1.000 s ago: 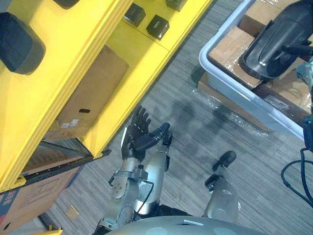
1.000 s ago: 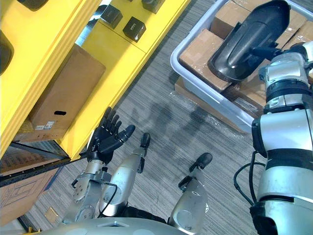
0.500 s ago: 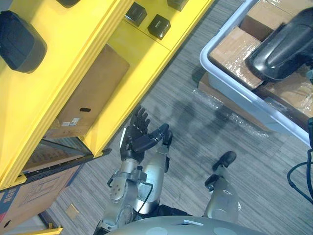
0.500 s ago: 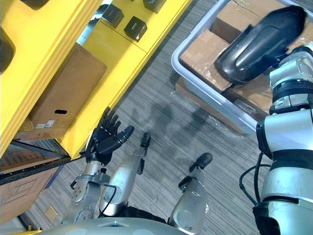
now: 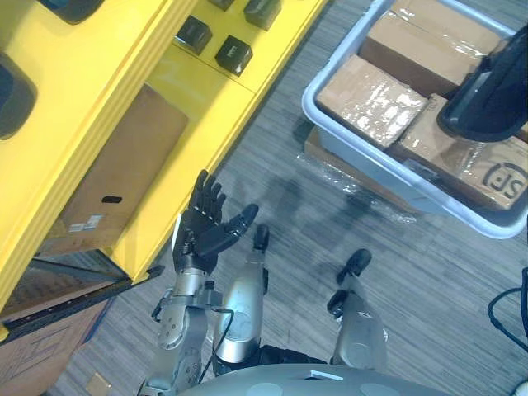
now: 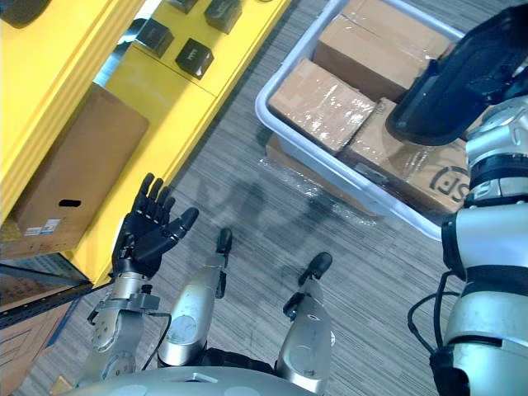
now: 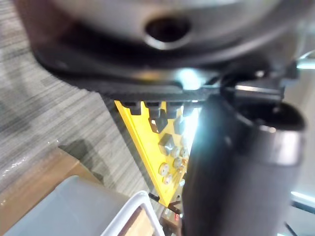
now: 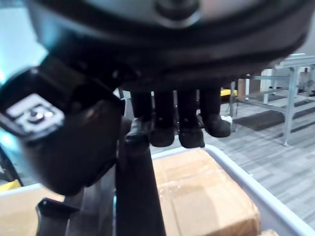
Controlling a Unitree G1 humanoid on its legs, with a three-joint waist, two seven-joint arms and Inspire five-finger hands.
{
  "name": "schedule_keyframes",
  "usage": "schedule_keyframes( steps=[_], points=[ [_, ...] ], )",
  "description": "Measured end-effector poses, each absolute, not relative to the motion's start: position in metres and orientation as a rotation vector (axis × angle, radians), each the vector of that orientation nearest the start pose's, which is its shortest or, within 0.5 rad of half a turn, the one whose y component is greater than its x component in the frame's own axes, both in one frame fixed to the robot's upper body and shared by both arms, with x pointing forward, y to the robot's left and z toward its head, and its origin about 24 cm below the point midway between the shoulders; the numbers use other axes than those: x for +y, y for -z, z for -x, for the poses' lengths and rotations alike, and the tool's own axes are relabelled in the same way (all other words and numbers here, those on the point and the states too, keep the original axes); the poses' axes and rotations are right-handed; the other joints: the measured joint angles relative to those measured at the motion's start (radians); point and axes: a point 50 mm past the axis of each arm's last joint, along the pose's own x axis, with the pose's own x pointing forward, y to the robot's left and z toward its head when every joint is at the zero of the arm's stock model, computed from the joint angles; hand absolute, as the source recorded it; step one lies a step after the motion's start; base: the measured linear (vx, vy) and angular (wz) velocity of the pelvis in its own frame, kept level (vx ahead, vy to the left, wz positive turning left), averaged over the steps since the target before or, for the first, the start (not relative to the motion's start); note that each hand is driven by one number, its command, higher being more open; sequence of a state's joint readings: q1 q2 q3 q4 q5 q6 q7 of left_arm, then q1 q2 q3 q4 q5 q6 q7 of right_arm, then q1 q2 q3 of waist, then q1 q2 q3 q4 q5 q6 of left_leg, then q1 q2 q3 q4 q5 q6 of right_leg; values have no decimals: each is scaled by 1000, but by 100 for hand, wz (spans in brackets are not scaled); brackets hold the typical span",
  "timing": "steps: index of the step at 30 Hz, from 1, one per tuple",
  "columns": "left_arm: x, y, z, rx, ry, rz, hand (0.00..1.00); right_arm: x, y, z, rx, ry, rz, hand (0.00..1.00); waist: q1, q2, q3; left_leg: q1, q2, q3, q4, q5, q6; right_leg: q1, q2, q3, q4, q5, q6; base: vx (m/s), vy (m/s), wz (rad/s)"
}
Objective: Walk over and take three plastic housings, then place them on the shelf
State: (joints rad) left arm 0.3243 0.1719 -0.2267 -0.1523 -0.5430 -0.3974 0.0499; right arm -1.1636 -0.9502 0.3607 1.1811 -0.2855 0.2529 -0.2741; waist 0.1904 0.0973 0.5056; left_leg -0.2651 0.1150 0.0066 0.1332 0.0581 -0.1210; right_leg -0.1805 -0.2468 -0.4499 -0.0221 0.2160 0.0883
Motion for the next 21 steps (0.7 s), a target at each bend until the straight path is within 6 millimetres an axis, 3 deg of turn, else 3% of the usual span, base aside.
schedule_keyframes(
  steps=[5, 10, 14, 17, 21],
  points=[
    [165, -64, -185, -272, 31, 384, 100, -370, -246, -348, 18, 771, 1216, 0, -5, -43, -1, 45, 22, 46, -1, -16, -12, 26, 26, 33, -31, 3, -10, 18, -26, -27],
    [161, -83, -204, -339, 107, 346, 100, -352, -246, -354, -99, 716, 1248, 0, -12, -60, -8, 71, 42, 79, -8, -22, -18, 27, 44, 61, -36, 9, -18, 23, -18, -23],
    [152, -88, -233, -310, 191, 415, 100, -327, -232, -366, -159, 641, 1271, 0, -35, -85, -28, 90, 46, 105, -16, -25, -21, 25, 50, 82, -40, 17, -20, 30, 7, -18],
    [142, -82, -272, -180, 237, 486, 100, -298, -226, -377, -244, 571, 1281, 0, -44, -98, -33, 98, 50, 128, -16, -26, -23, 23, 55, 100, -54, 31, -25, -7, 8, -20],
    [138, -73, -294, -39, 262, 507, 100, -258, -239, -381, -416, 481, 1275, 0, -64, -102, -33, 99, 54, 145, -16, -28, -24, 10, 59, 117, -55, 32, -27, -11, 6, -16]
  ],
)
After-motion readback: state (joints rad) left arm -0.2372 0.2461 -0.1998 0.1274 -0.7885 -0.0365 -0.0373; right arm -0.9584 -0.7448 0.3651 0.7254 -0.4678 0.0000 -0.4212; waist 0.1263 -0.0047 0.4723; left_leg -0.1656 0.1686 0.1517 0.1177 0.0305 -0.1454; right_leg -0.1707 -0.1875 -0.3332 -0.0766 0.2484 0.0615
